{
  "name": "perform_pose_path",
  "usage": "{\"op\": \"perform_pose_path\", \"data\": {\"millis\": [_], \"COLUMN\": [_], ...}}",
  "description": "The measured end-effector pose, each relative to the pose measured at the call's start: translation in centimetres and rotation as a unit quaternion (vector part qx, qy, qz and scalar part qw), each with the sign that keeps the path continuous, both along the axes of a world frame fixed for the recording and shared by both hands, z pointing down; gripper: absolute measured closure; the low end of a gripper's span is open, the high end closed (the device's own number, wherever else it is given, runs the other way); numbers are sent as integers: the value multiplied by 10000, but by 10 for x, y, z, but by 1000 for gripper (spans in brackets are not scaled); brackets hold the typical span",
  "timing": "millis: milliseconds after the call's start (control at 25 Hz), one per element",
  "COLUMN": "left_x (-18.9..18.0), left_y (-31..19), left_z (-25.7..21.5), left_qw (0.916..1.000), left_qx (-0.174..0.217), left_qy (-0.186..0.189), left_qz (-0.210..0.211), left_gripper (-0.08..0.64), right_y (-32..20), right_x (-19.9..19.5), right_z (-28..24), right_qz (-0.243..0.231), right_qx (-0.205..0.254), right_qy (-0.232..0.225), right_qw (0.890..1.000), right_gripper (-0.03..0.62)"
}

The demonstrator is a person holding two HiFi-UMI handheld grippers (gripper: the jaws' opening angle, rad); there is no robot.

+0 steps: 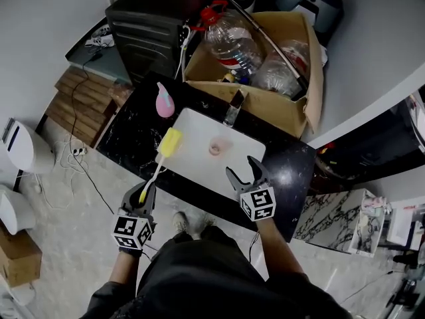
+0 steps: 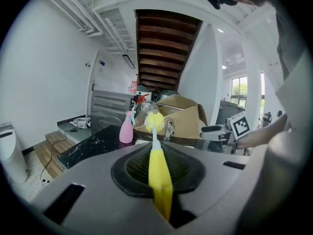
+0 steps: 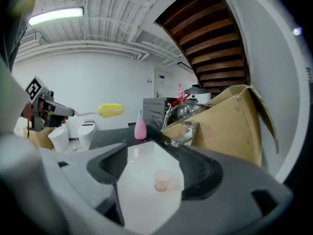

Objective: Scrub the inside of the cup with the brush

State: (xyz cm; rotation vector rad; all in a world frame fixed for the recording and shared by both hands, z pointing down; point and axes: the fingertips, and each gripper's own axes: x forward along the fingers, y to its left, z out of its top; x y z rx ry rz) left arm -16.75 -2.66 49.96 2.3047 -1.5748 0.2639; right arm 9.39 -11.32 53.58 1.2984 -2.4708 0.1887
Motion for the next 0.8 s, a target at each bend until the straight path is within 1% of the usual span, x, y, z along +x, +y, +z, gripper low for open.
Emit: {"op": "perform_pose_path", "data": {"millis": [120,360,600,800], "left_x": [3,3,4,4], "left_y": [-6,-15,-26,-36], "left_z": [3,10,24,39], "left_qw": [10000,9997,9991,9980], "left_qx": [-56,-175,-360,-554], "left_qy": [-37,-104,-171,-267], "left_qz": [-36,-106,-140,-159], "left_gripper": [525,525,525,525], "right_y": [-9,-29,-56,-77], "right_x": [-5,-8,-6,-9], "right_z": [20,65,126,175], "right_qz": [-227,-317,-262,-271], "right_qx": [-181,-471,-866,-1080], "right_qy": [127,356,527,630], "right_qw": [9995,9978,9945,9918], "right_gripper": [244,242,242,242]}}
